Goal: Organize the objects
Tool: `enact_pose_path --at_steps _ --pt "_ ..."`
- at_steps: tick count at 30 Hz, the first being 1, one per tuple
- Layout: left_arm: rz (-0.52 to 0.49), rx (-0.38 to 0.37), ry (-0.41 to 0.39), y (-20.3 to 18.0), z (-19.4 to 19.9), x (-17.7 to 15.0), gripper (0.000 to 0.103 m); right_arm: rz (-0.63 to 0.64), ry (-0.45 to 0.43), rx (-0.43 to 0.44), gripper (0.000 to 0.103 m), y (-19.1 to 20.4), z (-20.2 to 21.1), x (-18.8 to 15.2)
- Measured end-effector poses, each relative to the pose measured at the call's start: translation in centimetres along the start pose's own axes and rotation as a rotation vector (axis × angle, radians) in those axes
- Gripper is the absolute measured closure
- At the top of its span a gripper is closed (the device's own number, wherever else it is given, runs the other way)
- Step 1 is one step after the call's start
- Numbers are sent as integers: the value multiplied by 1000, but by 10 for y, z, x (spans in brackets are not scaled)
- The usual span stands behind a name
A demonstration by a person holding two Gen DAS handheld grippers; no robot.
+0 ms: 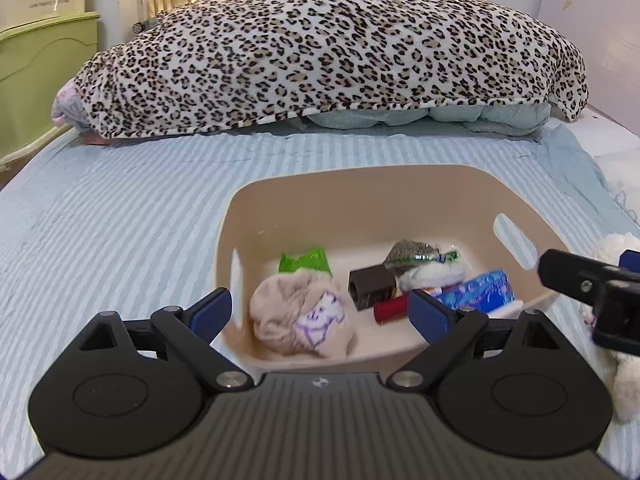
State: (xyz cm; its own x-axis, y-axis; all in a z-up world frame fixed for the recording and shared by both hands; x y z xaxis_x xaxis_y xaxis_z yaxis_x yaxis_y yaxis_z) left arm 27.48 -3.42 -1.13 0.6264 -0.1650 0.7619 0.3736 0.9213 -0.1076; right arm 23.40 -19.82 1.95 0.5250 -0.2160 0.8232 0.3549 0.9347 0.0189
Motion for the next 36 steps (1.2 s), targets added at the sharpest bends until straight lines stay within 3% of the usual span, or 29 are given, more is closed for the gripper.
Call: enact_pose_path --at_steps 20,36 --pt "16 9 -36 -20 87 -46 8 59 -6 -6 0 -33 80 -41" --pt "-18 0 -59 -42 130 -77 8 83 25 27 0 -57 118 -79"
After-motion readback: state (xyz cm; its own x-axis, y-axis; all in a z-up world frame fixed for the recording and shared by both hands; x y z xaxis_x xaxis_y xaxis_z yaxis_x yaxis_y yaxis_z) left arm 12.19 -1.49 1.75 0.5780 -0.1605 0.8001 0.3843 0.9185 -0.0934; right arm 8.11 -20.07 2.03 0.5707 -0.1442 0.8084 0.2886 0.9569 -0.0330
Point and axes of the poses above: each gripper's, at about its wrist camera, not at the fingertips, and z roughly against the way its jaws point, y to its left, x to its top, the point moved 10 cm from there along -z, roughly the way its jaws point, and after that the axes turned 13 degrees about -x, right-handed, at the moved point
